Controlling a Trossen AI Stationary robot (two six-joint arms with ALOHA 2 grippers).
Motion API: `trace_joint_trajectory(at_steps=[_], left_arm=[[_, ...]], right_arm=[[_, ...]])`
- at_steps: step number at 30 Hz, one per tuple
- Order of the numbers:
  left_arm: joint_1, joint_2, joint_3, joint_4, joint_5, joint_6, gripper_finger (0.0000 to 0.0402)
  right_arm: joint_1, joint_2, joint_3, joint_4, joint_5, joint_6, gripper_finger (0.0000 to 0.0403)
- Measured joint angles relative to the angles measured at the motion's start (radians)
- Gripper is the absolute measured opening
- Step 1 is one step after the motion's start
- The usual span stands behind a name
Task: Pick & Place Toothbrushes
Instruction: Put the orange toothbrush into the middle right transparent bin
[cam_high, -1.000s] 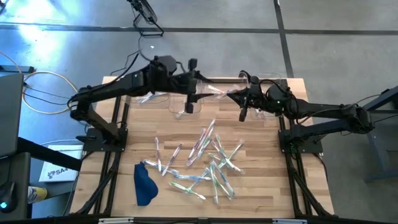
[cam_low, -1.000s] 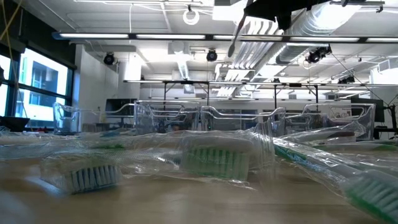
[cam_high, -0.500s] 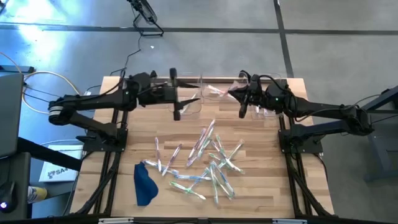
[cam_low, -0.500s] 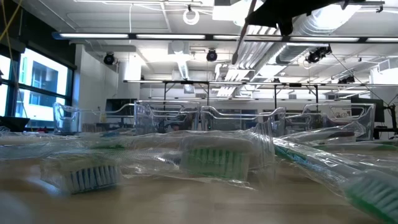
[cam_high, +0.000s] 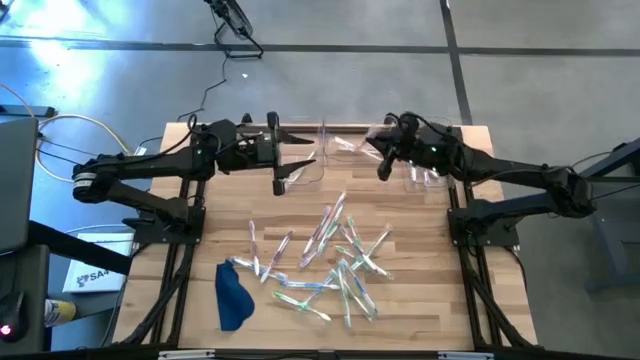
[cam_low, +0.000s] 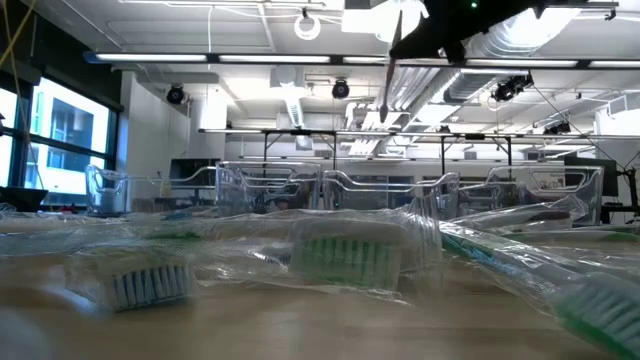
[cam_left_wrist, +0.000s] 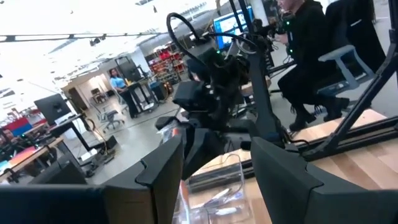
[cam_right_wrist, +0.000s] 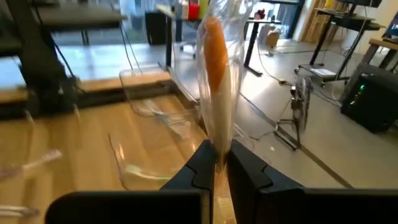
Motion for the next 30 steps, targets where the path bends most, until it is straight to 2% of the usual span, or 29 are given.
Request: trace_joint_trajectory(at_steps=[8, 14, 23, 30], left_arm=[[0.0, 0.0, 0.0, 0.012, 0.008, -0.024, 0.0184], [-0.015, -0.007, 0.001, 0.036, 0.049, -0.026, 0.0184], [-0.041, -0.008, 0.002, 0.03, 0.056, -0.015, 0.0184], [-0.039, -0.008, 0.002, 0.028, 0.055, -0.015, 0.0184]], right_arm=[[-0.055, 0.22, 0.212, -0.235, 0.017, -0.123, 0.0015], [-0.109, 0.38, 0.305, -0.357, 0.014, -0.154, 0.0015], [-0.179, 0.545, 0.325, -0.476, 0.009, -0.17, 0.0015], [-0.206, 0.58, 0.325, -0.515, -0.025, -0.17, 0.0015]])
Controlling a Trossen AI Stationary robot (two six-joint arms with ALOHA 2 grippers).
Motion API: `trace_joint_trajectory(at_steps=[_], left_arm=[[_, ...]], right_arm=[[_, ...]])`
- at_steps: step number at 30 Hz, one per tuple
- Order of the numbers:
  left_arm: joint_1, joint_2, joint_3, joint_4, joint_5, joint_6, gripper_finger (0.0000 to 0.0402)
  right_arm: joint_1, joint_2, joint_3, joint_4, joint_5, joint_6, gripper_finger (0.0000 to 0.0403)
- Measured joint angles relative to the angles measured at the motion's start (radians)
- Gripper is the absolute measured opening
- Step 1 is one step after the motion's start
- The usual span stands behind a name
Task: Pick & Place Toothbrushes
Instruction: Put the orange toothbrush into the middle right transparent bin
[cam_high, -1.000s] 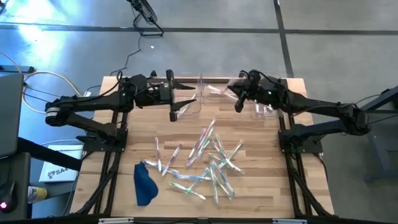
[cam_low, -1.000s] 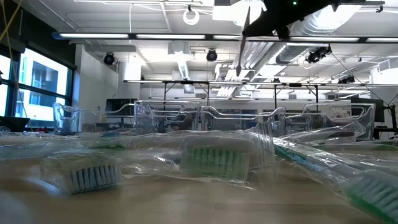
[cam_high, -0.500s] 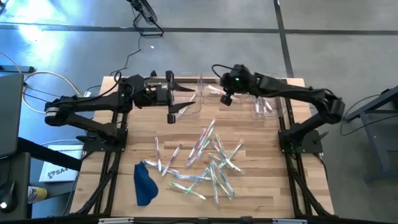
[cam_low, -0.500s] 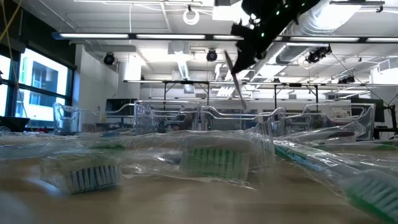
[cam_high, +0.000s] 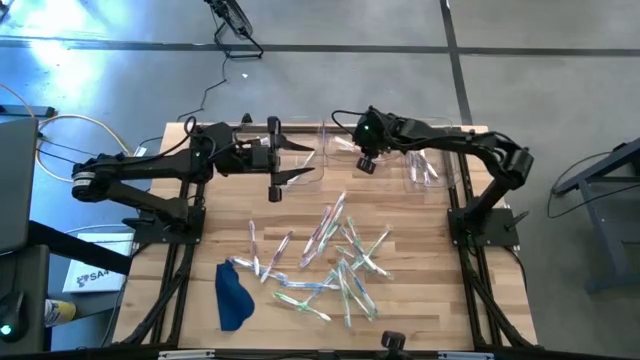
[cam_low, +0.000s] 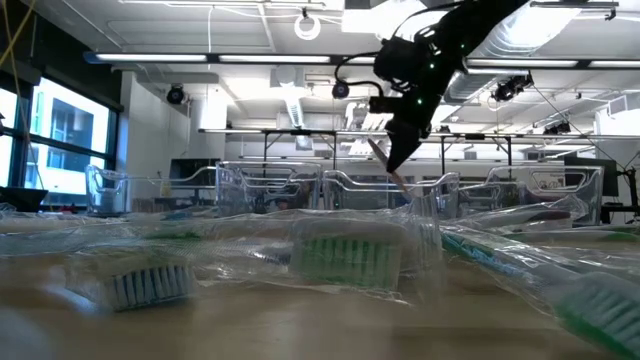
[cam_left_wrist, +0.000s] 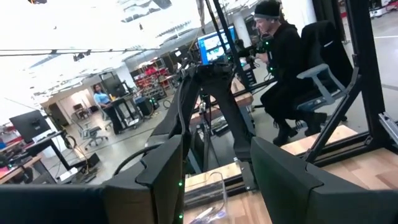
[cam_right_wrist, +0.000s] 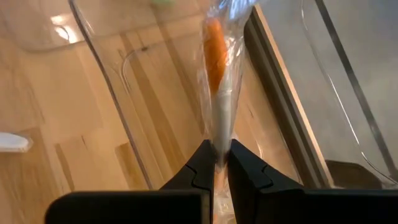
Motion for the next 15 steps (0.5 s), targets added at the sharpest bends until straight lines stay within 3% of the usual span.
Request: trace_joint_trajectory(at_steps=[5, 15], left_arm=[[0.0, 0.0, 0.0, 0.0, 0.0, 0.0, 0.0184], [0.0, 0.0, 0.0, -0.001, 0.0, 0.0, 0.0184]], right_arm=[[-0.011, 0.0, 0.0, 0.001, -0.012, 0.002, 0.0026], [-0.009, -0.004, 0.0, 0.008, 0.009, 0.003, 0.0151]])
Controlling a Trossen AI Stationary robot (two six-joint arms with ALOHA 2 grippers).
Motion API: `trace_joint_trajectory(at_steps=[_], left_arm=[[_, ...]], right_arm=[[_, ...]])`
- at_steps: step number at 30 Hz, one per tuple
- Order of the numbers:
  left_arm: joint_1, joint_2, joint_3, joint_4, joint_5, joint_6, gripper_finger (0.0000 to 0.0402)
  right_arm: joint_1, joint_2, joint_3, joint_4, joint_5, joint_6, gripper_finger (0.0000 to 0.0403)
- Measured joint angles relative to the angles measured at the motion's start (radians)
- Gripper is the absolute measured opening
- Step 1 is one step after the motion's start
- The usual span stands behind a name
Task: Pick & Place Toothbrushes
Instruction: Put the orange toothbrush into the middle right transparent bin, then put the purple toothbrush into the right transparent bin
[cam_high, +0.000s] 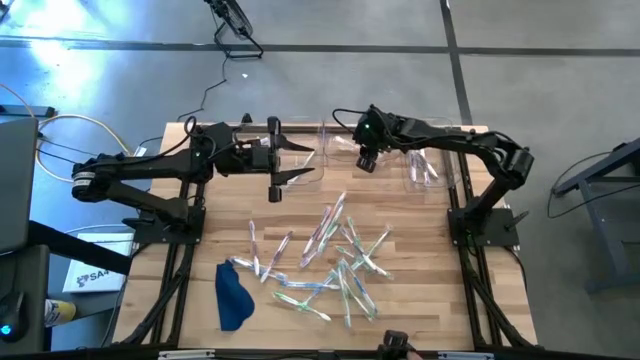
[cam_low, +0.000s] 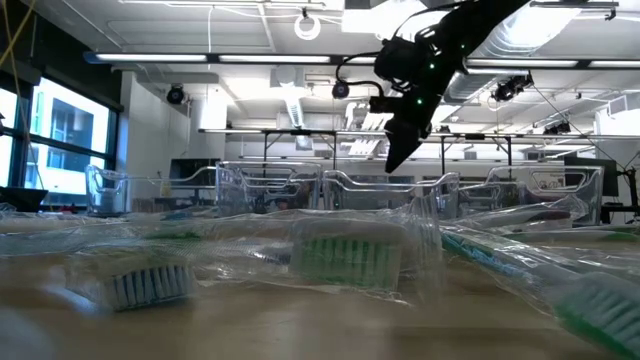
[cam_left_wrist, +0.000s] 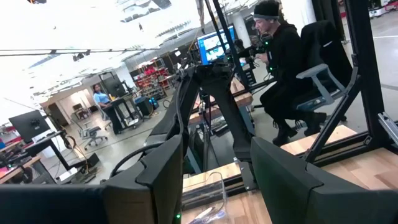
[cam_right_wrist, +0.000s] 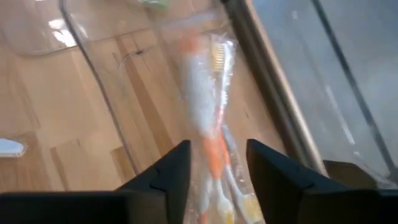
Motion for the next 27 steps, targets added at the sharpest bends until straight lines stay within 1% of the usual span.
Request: trace_joint_trajectory(at_steps=[4, 9, 11, 14, 16, 18, 22, 27], left_arm=[[0.0, 0.0, 0.0, 0.0, 0.0, 0.0, 0.0184], [0.0, 0.0, 0.0, -0.004, 0.0, 0.0, 0.0184], [0.0, 0.0, 0.0, -0.007, -0.001, 0.0, 0.0184], [0.0, 0.0, 0.0, -0.009, -0.001, 0.0, 0.0184], [0.0, 0.0, 0.0, -0.011, -0.001, 0.0, 0.0184], [0.0, 0.0, 0.0, -0.011, -0.001, 0.0, 0.0184], [0.0, 0.0, 0.0, -0.012, -0.001, 0.0, 0.0184], [0.0, 0.001, 0.0, -0.02, -0.006, 0.0, 0.0184]], right_arm=[[0.0, -0.039, 0.0, 0.001, 0.027, -0.009, 0.017], [0.009, -0.122, 0.0, 0.01, 0.019, -0.006, 0.0166], [0.02, -0.169, 0.0, 0.016, -0.031, 0.0, 0.016], [0.047, -0.237, 0.0, 0.017, -0.143, 0.001, 0.0147], [0.068, -0.276, 0.0, 0.019, -0.203, 0.002, 0.0136], [0.088, -0.314, 0.0, 0.022, -0.236, 0.017, 0.0122], [0.132, -0.378, 0.0, 0.025, -0.268, 0.066, 0.0083], [0.201, -0.416, 0.0, 0.061, -0.282, 0.134, 0.0018]])
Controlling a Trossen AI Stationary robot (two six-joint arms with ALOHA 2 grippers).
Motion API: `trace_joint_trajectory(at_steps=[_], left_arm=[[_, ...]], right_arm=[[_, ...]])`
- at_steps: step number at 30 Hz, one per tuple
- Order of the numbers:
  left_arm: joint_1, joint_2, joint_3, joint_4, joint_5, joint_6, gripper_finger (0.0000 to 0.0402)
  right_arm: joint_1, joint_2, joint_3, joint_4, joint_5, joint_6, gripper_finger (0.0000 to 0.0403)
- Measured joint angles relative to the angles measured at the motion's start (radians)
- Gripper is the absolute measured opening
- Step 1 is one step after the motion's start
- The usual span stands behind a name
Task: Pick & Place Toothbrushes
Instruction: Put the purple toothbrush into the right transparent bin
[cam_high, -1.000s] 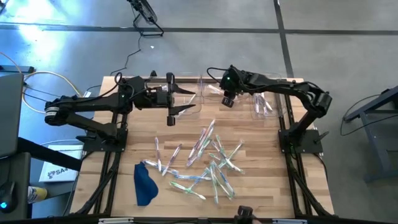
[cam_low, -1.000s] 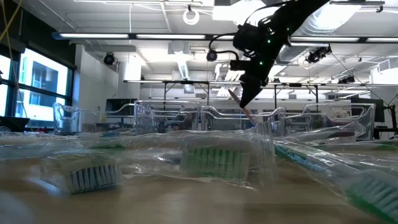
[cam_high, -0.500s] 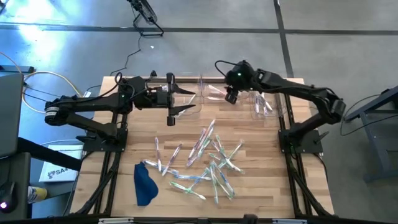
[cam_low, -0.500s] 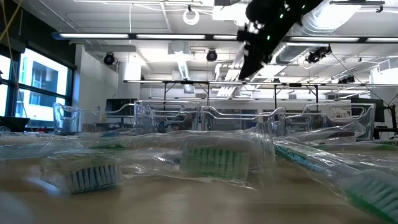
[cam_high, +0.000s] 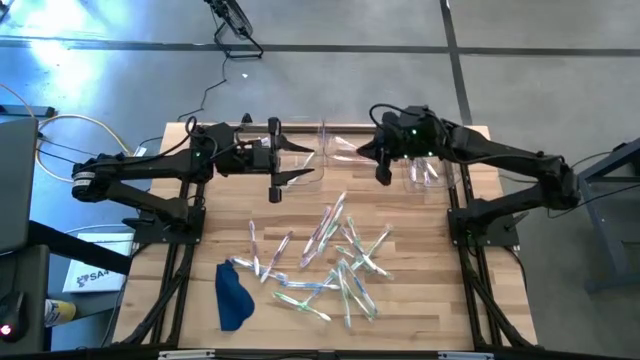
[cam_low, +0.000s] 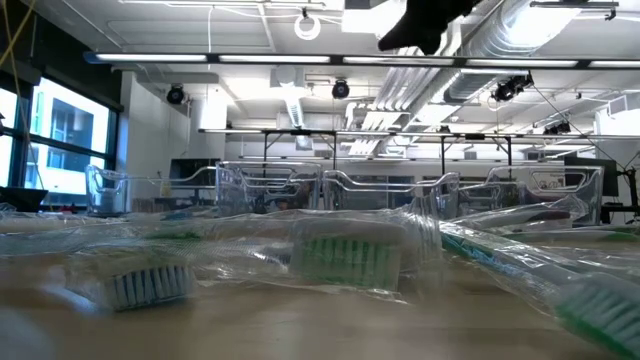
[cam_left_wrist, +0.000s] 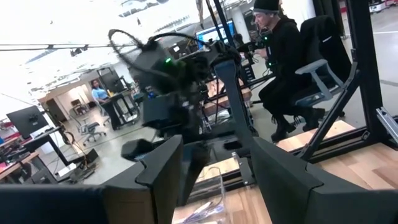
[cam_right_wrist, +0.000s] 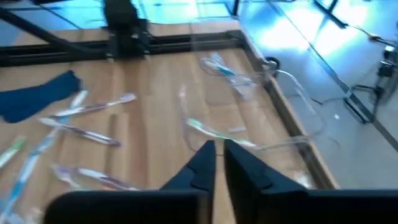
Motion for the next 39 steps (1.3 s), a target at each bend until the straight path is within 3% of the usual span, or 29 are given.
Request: trace_joint_trajectory(at_steps=[9, 15, 21, 33, 39], left_arm=[[0.0, 0.0, 0.0, 0.003, -0.028, 0.0, 0.0184], [0.0, 0.0, 0.0, -0.007, -0.042, -0.009, 0.0184], [0.0, 0.0, 0.0, -0.006, -0.042, -0.011, 0.0184], [0.0, 0.0, 0.0, -0.045, -0.047, -0.016, 0.0184], [0.0, 0.0, 0.0, -0.17, -0.073, -0.187, 0.0184]], right_arm=[[0.086, -0.004, 0.0, 0.015, 0.007, 0.049, 0.0003], [0.136, -0.078, -0.071, 0.112, 0.126, 0.069, 0.0003], [0.137, -0.192, -0.207, 0.263, 0.046, 0.127, 0.0003], [0.22, -0.257, -0.39, 0.372, -0.001, 0.273, 0.0003], [0.253, -0.257, -0.445, 0.43, 0.001, 0.328, 0.0003]])
